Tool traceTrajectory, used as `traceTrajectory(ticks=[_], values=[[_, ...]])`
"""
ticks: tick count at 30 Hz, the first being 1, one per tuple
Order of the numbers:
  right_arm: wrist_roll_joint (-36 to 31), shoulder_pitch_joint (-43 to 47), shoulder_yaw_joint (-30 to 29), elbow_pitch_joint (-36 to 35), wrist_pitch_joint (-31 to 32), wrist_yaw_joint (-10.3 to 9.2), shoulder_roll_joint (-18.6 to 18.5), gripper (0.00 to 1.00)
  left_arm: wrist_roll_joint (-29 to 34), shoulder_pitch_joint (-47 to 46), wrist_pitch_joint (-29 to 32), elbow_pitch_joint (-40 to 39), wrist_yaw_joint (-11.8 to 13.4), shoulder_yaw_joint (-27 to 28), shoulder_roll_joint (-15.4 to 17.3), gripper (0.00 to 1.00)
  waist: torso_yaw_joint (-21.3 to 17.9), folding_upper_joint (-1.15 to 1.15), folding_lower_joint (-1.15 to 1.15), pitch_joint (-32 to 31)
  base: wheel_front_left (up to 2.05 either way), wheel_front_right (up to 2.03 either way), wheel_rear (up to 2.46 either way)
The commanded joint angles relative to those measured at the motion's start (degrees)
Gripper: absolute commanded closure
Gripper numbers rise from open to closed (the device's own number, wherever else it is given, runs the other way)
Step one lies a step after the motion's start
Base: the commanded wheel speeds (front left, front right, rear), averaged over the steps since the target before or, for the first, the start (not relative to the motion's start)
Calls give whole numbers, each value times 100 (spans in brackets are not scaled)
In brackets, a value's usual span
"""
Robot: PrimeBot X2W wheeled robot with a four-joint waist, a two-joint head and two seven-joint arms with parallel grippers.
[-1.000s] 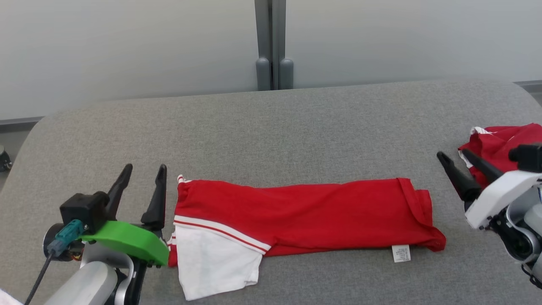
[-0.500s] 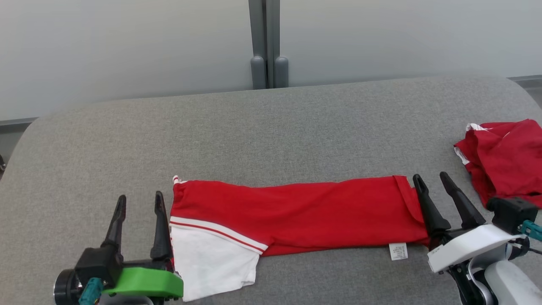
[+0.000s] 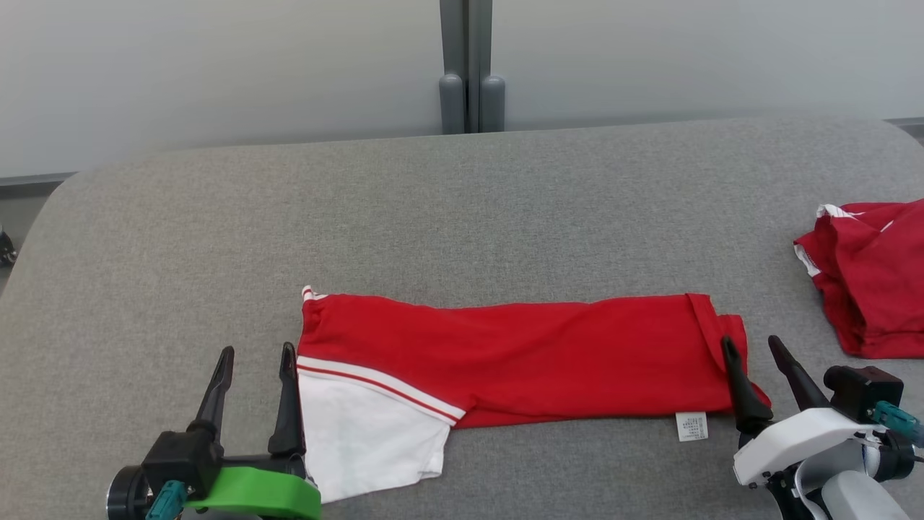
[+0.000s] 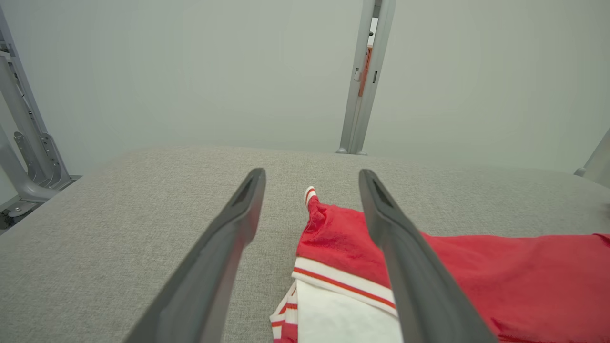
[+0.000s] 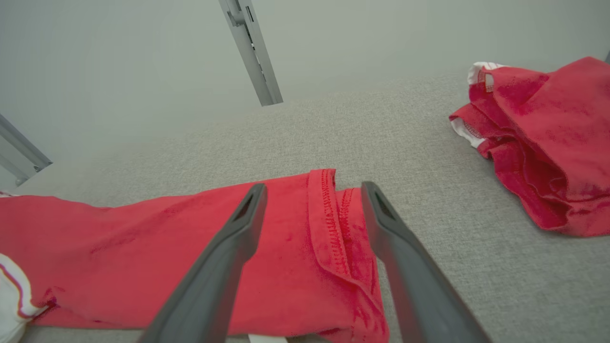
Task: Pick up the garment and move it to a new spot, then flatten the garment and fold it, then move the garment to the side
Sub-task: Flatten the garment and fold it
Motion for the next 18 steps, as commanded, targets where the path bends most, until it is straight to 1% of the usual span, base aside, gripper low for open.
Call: traceTrajectory(ticks=[1, 5, 8, 11, 15, 18], values=[[-73, -154, -76, 171, -12, -8, 56, 0, 17, -141, -12, 9, -48, 17, 1, 0, 67, 0, 0, 108, 0, 0, 0], [-223, -401, -273, 896, -12, -8, 237, 0, -51, -251, -12, 55, -114, -96, -3, 0, 161, 0, 0, 237, 0, 0, 0], [-285, -591, -447, 1361, -12, -8, 303, 0, 162, -339, -13, 110, -162, -211, -3, 0, 232, 0, 0, 313, 0, 0, 0], [-338, -705, -599, 1780, -12, -8, 394, 0, 195, -364, -13, 130, -197, -278, -1, 0, 294, 0, 0, 354, 0, 0, 0], [-216, -847, -616, 2228, -12, -8, 492, 0, 200, -371, -13, 158, -204, -305, -2, 0, 338, 0, 0, 375, 0, 0, 0], [-116, -899, -552, 2432, 0, -8, 514, 0, 198, -366, -13, 175, -214, -313, -2, 0, 353, 0, 0, 378, 0, 0, 0]])
